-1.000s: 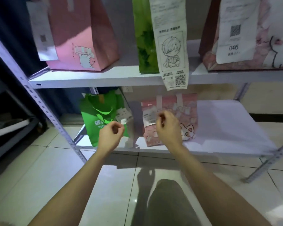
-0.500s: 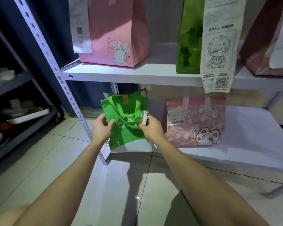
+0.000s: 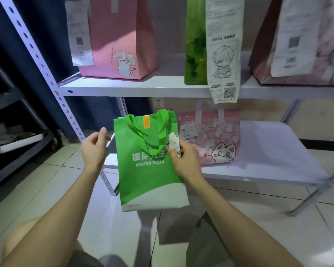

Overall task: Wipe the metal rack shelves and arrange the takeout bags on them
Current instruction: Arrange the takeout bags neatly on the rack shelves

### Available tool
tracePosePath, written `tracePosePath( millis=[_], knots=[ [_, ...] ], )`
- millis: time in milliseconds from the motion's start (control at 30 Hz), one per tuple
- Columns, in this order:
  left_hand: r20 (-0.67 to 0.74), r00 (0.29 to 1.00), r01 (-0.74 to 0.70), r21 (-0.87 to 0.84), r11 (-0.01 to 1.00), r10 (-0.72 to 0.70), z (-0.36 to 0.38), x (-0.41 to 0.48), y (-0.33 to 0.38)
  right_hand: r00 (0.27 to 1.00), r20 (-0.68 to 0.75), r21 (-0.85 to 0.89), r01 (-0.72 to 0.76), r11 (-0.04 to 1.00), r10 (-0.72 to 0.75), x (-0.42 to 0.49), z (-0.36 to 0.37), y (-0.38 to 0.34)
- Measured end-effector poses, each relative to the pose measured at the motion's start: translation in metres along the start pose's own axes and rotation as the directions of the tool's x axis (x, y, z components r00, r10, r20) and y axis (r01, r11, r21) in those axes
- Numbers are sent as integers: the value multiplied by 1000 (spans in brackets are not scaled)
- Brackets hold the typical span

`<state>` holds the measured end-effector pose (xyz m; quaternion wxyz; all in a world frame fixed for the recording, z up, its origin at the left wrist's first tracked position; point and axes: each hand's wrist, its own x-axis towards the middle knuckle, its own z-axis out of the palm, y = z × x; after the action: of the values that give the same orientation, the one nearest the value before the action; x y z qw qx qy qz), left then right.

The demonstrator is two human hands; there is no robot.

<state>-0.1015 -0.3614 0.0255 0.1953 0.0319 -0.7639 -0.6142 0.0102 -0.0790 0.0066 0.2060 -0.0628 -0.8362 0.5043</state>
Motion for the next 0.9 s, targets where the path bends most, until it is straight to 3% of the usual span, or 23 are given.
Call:
tracePosePath(
  millis=[167, 367, 533, 700, 900],
  knots=[
    [137, 989, -73, 74, 995, 63, 67, -9, 10, 990, -119, 19, -74, 997, 75, -16, -57, 24],
    [399, 917, -56, 126, 990, 1, 150, -28, 16, 945, -276, -12, -184, 983, 174, -31, -118, 59],
    [472, 881, -73, 179, 981, -21, 198, -47, 15, 888, -382, -74, -305, 949, 256, -42, -163, 86],
    [628, 778, -191, 210, 959, 17, 229, -65, 14, 832, -467, -73, -375, 924, 301, -50, -190, 105],
    [585, 811, -197, 248, 948, 16, 215, -50, 8, 841, -440, -66, -379, 923, 314, -40, -185, 99]
  ],
)
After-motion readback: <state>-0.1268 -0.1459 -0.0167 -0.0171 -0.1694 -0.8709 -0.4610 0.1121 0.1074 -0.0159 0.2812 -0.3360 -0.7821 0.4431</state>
